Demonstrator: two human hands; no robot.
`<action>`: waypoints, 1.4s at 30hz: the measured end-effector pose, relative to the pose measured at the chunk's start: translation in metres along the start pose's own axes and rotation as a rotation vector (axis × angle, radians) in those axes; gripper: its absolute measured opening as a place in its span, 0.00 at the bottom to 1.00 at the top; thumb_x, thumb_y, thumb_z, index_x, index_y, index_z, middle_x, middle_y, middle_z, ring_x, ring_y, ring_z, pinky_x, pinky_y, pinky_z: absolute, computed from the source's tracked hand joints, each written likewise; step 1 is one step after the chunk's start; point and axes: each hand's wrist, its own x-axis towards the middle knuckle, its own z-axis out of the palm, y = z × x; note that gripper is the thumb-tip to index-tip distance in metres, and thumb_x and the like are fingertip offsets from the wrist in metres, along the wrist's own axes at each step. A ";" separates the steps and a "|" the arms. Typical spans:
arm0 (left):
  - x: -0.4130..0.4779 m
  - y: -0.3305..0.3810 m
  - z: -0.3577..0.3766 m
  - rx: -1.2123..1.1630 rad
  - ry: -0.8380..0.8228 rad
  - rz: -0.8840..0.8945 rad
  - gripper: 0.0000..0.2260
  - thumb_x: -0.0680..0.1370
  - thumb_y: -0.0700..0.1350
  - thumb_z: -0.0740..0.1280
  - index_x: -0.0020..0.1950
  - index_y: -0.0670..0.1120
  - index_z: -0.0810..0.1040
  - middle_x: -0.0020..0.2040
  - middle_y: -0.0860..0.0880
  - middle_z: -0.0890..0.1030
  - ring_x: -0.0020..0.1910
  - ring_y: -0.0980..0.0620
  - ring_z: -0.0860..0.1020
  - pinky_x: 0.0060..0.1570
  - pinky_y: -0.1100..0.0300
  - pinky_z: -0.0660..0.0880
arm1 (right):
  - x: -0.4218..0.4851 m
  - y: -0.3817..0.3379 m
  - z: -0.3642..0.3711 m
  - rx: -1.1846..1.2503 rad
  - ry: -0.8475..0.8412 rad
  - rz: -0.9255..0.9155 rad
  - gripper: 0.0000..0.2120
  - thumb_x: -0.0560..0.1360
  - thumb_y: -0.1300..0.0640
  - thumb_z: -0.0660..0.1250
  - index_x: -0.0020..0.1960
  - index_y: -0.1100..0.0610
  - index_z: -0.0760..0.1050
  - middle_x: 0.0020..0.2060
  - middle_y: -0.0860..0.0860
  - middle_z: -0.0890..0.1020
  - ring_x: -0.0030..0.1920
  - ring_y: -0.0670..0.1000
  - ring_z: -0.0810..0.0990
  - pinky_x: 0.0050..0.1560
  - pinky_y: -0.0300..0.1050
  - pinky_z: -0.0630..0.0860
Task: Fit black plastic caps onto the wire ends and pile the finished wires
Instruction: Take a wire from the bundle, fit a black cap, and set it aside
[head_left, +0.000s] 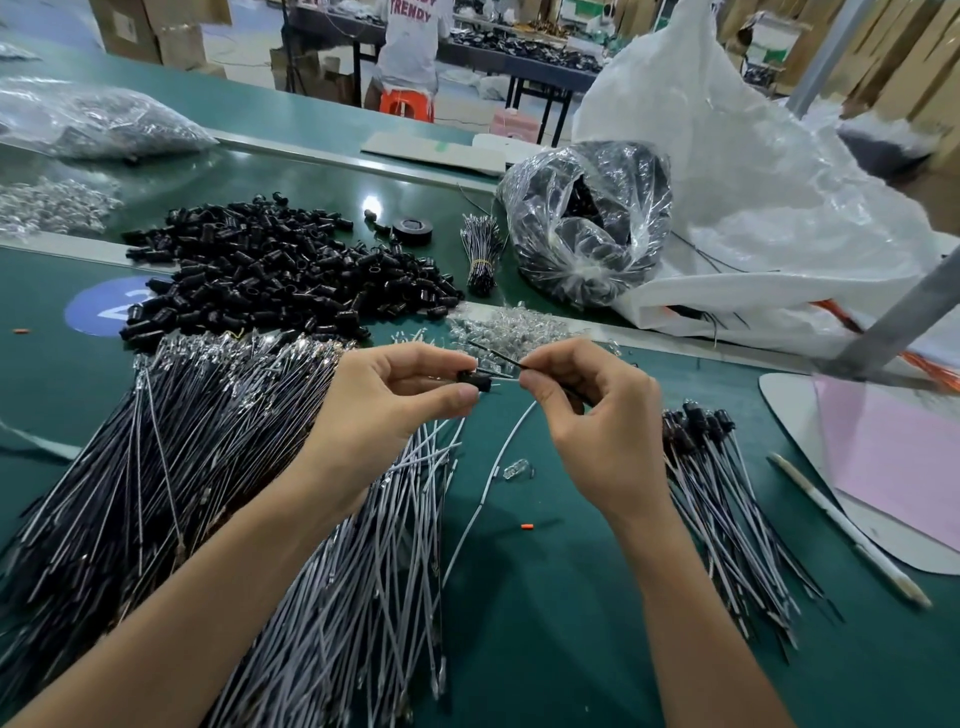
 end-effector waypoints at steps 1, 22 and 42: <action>0.000 -0.001 0.001 0.000 -0.004 -0.001 0.11 0.64 0.38 0.76 0.46 0.45 0.84 0.38 0.46 0.86 0.38 0.53 0.84 0.41 0.67 0.78 | -0.001 0.000 0.002 -0.008 0.005 -0.006 0.09 0.72 0.67 0.72 0.43 0.54 0.80 0.36 0.41 0.82 0.37 0.39 0.81 0.41 0.27 0.72; 0.002 -0.002 -0.002 -0.175 0.092 -0.056 0.13 0.62 0.39 0.74 0.46 0.41 0.84 0.42 0.42 0.86 0.41 0.48 0.85 0.41 0.65 0.80 | -0.006 0.009 -0.003 -0.461 0.170 -0.283 0.04 0.71 0.67 0.75 0.44 0.60 0.84 0.38 0.51 0.82 0.41 0.54 0.78 0.47 0.46 0.75; 0.001 -0.002 -0.002 -0.093 0.042 -0.034 0.14 0.62 0.40 0.75 0.48 0.42 0.85 0.42 0.43 0.86 0.41 0.50 0.85 0.41 0.65 0.79 | -0.006 0.006 -0.001 -0.313 0.191 -0.261 0.06 0.69 0.69 0.75 0.41 0.59 0.83 0.37 0.50 0.82 0.41 0.52 0.79 0.46 0.34 0.72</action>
